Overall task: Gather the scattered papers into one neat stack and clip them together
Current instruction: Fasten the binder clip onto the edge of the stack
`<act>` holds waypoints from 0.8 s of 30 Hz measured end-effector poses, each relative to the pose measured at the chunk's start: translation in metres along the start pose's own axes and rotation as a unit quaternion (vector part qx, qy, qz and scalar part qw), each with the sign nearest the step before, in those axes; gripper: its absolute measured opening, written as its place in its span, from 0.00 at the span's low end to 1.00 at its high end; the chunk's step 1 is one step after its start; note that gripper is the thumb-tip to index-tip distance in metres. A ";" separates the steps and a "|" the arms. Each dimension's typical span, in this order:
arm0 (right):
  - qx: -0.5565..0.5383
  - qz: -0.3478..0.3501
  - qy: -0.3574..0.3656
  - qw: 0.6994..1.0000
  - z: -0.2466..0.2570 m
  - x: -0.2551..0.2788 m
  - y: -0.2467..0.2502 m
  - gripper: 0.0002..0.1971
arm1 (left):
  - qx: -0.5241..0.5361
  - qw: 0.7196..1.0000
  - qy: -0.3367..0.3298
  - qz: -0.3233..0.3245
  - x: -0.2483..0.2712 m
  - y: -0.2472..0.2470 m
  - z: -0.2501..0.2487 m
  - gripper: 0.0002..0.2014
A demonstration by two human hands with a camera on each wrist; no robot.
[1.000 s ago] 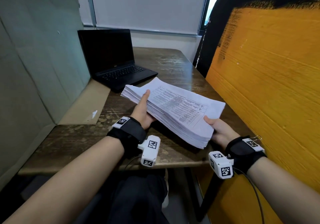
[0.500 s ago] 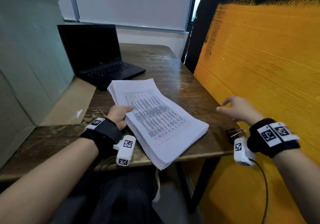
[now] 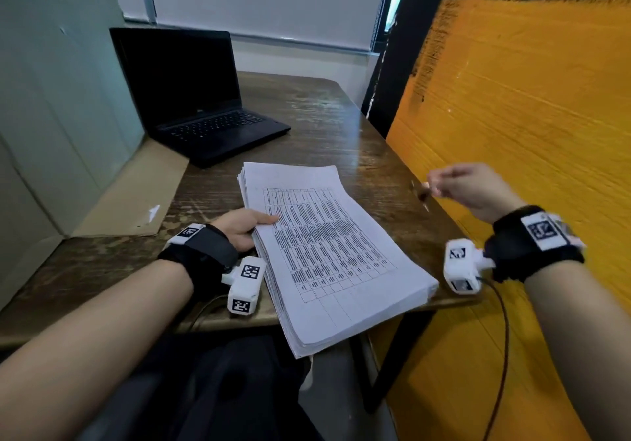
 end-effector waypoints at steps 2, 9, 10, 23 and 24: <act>-0.175 0.014 0.035 0.984 0.038 -0.011 -0.027 0.05 | 0.001 1.000 0.028 0.002 -0.002 0.000 0.002 0.16; -0.520 0.143 -0.090 0.837 0.046 -0.047 -0.192 0.02 | 0.001 0.998 0.066 0.013 -0.001 -0.001 0.005 0.20; -0.560 0.151 -0.126 0.804 0.035 -0.048 -0.213 0.02 | -0.005 0.998 0.064 0.012 0.000 -0.001 0.004 0.20; -0.612 0.126 -0.170 0.762 -0.024 -0.053 -0.263 0.07 | 0.054 0.976 -0.190 -0.095 -0.038 0.036 -0.053 0.39; -0.610 0.122 -0.166 0.765 -0.024 -0.054 -0.263 0.08 | 0.039 0.973 -0.212 -0.080 -0.037 0.035 -0.054 0.40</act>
Point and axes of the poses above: each hand's wrist, its own x-axis away from the middle knuckle, its own y-axis out of the back of the hand, z = x × y, the point moved 9 cm from there along -x, towards the middle knuckle, and after that the axes turned 1 degree about y, right-handed, at the moved point
